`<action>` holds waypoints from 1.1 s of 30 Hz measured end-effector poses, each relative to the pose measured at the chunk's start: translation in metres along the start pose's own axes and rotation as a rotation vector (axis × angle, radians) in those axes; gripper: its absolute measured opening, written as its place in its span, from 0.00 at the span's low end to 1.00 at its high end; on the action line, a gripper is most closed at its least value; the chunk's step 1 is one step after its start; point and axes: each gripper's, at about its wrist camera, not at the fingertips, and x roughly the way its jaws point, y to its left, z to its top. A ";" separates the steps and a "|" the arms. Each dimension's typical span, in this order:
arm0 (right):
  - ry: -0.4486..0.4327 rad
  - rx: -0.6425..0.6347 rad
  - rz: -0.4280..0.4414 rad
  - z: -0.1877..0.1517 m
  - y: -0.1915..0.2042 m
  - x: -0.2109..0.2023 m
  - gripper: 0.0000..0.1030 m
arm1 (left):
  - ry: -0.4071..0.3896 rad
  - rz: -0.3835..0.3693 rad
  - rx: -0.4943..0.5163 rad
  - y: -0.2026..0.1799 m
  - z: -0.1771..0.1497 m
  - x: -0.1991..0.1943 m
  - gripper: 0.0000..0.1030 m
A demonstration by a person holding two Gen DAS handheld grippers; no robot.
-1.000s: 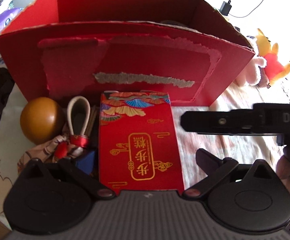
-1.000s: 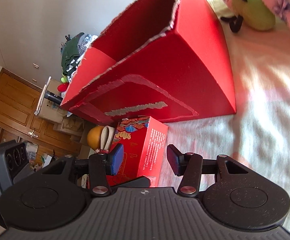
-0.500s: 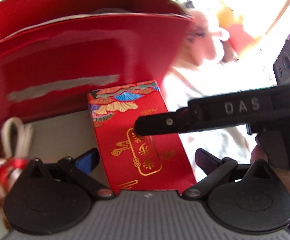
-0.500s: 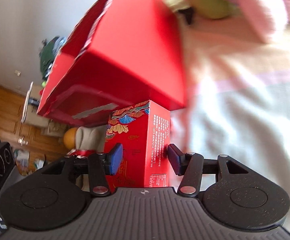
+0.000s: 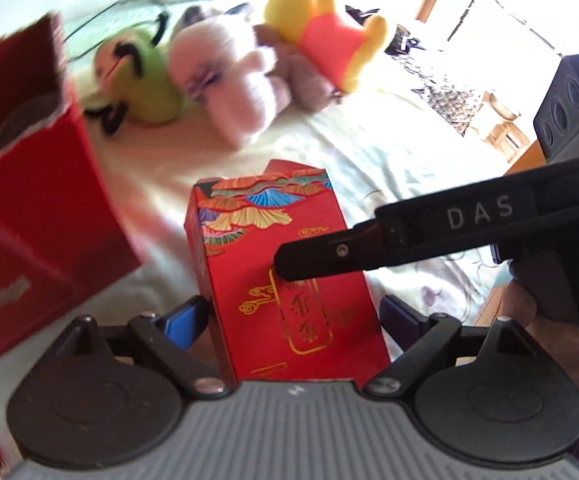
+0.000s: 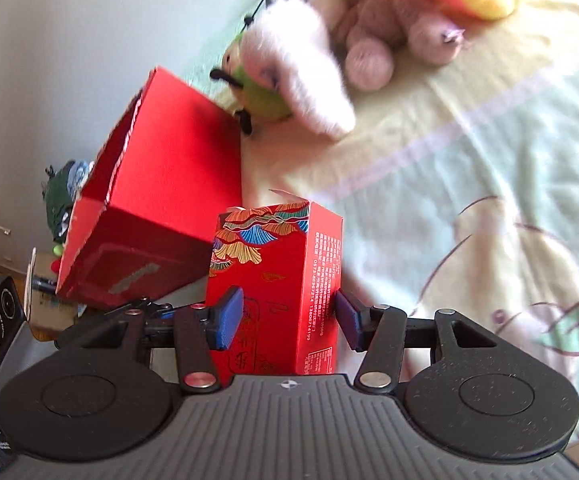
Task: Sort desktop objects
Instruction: 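Close the right tool on the red patterned gift box, then lift the gift box with the right tool toward the red box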
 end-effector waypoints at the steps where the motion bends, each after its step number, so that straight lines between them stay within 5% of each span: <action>1: -0.018 -0.006 -0.005 0.001 0.000 -0.006 0.53 | -0.009 -0.006 0.012 -0.003 0.005 -0.001 0.89; 6: -0.157 -0.049 -0.020 0.009 0.008 -0.038 0.53 | -0.086 -0.064 0.021 -0.009 0.040 -0.013 0.89; 16: -0.353 -0.153 0.082 0.040 0.070 -0.046 0.53 | -0.311 -0.032 0.044 0.013 0.079 -0.093 0.89; 26: -0.345 -0.274 0.173 0.075 0.146 -0.001 0.52 | -0.402 0.073 -0.001 0.079 0.085 -0.147 0.92; 33: -0.222 -0.326 0.197 0.086 0.183 0.059 0.53 | -0.349 0.132 -0.073 0.140 0.074 -0.153 0.92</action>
